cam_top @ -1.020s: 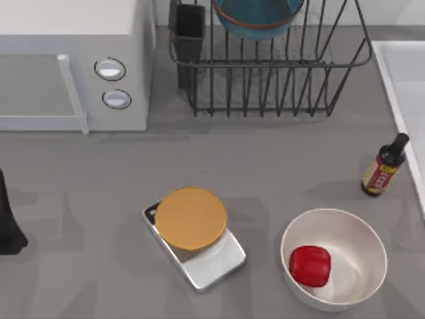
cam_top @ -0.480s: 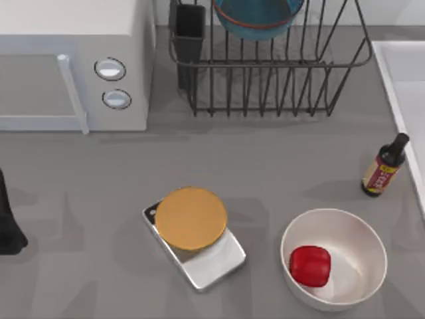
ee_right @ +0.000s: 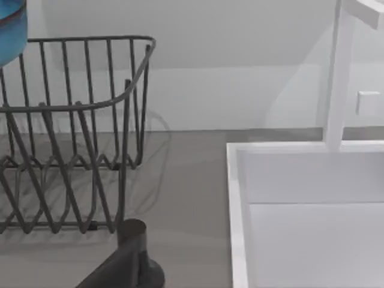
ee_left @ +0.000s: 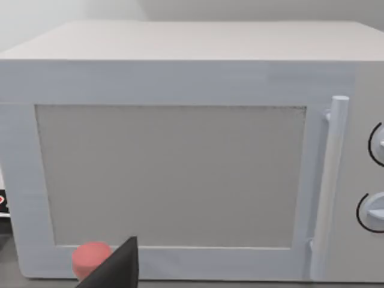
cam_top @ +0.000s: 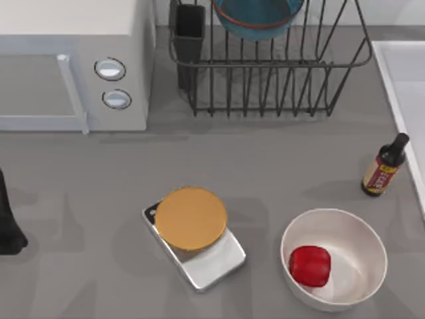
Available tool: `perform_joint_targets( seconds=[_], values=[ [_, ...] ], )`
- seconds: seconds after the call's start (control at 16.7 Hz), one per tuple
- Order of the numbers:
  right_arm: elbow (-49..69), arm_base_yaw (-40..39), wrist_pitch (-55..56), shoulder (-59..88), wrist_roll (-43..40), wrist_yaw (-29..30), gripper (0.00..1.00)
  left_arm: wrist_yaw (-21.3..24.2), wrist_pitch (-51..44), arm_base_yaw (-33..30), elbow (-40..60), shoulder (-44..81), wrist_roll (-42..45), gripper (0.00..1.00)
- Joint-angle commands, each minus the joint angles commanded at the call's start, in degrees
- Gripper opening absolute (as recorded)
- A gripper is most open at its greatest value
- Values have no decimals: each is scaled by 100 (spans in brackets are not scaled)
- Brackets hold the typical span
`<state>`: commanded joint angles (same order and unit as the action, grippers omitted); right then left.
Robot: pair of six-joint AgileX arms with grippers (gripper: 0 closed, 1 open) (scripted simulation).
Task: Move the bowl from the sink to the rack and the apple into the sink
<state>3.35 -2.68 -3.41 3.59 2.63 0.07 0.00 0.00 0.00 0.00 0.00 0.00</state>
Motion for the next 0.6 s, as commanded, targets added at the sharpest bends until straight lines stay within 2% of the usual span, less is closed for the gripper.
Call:
perform_joint_targets(
  seconds=[0.24,0.6],
  values=[
    [1095,-679,-981,1303,698,6,100,0,0,0,0,0,0,100],
    [3197,-1761,-2672,4413,1784,-1,100,0,0,0,0,0,0,100]
  ],
)
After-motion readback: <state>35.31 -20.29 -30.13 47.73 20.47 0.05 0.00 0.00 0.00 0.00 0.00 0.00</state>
